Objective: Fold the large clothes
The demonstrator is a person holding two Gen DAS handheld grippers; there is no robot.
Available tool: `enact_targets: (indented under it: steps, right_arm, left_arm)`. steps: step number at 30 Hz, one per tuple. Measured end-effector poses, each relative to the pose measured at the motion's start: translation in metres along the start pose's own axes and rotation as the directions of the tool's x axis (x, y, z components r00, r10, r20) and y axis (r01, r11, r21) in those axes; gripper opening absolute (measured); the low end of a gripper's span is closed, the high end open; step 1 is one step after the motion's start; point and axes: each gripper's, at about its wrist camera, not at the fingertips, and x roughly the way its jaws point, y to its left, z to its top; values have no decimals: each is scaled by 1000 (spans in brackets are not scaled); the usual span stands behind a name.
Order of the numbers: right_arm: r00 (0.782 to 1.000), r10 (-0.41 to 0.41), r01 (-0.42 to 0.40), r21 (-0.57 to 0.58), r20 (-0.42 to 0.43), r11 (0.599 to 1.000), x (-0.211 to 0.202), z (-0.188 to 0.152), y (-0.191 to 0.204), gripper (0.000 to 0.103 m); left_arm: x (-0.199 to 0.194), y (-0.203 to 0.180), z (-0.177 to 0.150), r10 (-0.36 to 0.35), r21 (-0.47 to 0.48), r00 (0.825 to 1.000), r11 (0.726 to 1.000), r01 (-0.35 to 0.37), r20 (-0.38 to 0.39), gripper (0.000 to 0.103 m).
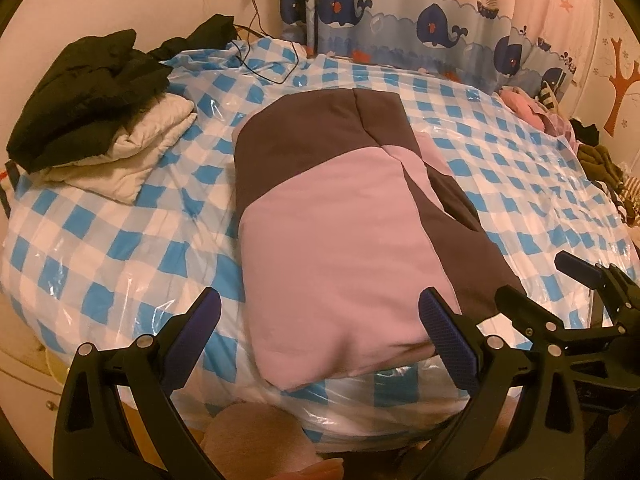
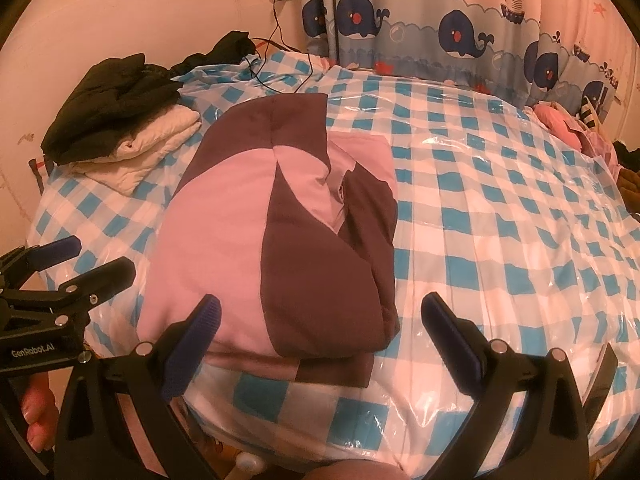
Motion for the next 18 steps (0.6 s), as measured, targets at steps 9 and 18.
enact_targets:
  steps: [9,18]
  right_arm:
    - [999,-5,5,-3,-32,1000,13,12,-2,96]
    - [999,-14,14,8,-43,1000,13,12,-6,96]
  left_arm:
    - [13,6,8,5,-38,999,999,-7,-47,95]
    - [13,-1,9,18,-20,998,1000,-19,-54,95]
